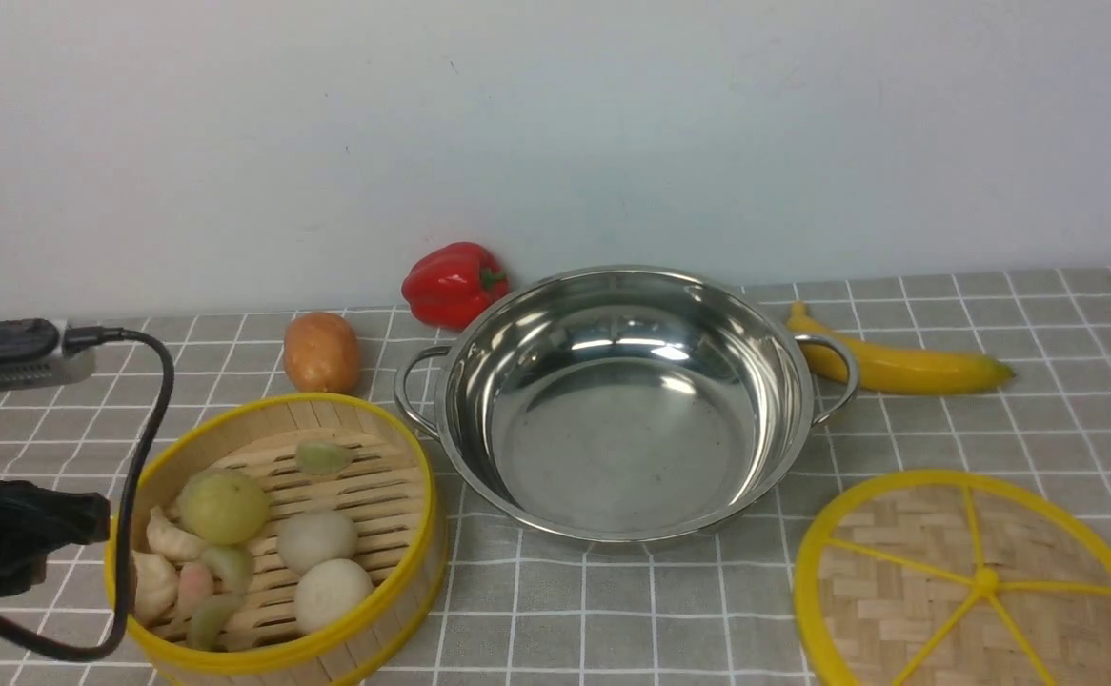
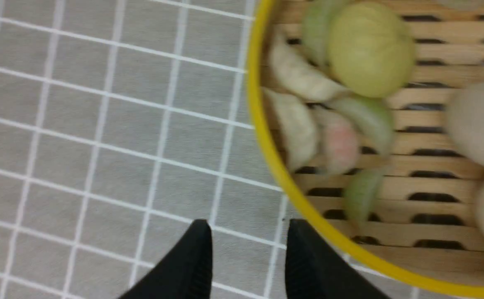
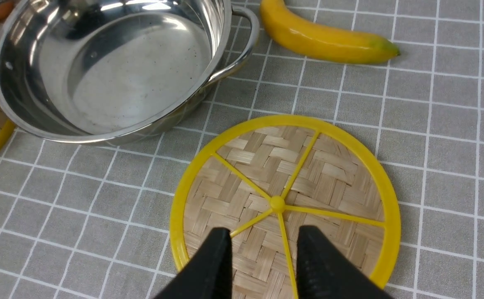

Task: Place the steamer in the pot on the grey tablecloth, and put the lid on the steamer.
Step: 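Grasp the rim of the steamer basket holding the buns with the left gripper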

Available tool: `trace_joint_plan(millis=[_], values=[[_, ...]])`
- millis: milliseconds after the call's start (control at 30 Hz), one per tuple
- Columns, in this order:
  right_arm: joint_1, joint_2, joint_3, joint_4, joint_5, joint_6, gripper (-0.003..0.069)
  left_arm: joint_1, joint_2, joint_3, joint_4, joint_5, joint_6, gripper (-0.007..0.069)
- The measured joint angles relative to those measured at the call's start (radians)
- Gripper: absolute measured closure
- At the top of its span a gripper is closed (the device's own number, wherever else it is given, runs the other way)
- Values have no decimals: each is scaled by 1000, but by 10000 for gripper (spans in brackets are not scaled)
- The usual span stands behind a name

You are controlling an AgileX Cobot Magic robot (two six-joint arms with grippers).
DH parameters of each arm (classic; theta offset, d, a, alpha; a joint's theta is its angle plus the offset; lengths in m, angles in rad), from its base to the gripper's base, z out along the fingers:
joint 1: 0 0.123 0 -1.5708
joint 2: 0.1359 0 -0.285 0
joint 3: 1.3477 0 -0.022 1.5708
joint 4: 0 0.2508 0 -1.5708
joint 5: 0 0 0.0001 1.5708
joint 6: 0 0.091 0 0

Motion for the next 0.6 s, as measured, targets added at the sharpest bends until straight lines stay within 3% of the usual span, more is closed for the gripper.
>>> trace_joint_plan(millis=[600], values=[[0, 0, 0, 19, 12, -12, 419, 1, 348, -64, 68, -291, -56, 382]])
